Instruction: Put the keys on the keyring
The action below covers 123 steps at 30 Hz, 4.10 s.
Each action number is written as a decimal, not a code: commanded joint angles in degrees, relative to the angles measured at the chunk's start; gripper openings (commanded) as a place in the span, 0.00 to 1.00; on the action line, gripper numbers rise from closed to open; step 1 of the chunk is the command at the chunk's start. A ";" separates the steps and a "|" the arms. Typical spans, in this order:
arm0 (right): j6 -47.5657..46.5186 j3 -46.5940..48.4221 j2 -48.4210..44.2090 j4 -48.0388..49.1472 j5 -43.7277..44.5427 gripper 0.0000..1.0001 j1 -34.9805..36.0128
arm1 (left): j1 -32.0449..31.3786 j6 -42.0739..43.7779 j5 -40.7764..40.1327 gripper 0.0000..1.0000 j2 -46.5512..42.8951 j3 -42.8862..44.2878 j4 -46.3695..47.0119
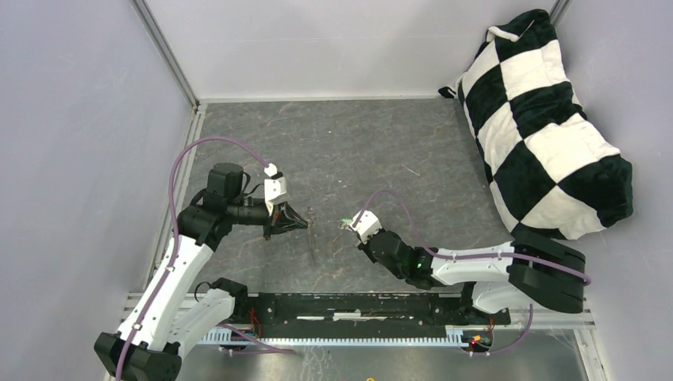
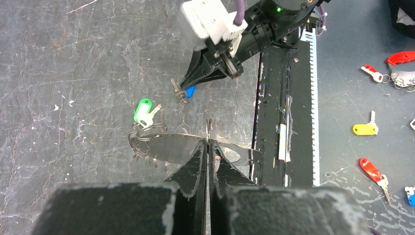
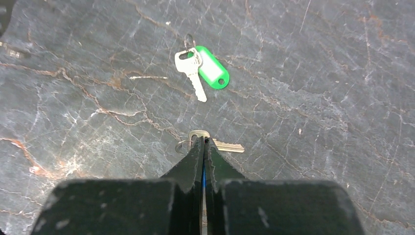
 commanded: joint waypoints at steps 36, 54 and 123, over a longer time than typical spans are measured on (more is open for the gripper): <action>0.95 -4.06 -7.58 -3.00 1.69 0.68 0.28 | 0.22 -1.80 1.52 0.02 -1.75 -0.56 -0.45; 2.93 -1.05 -0.79 -1.57 4.58 0.66 3.58 | 0.22 -2.34 2.57 0.02 -3.04 -1.16 -0.46; -0.47 3.28 3.76 -0.02 -2.79 0.38 0.37 | 0.22 2.19 2.14 0.02 -5.91 -1.50 -3.02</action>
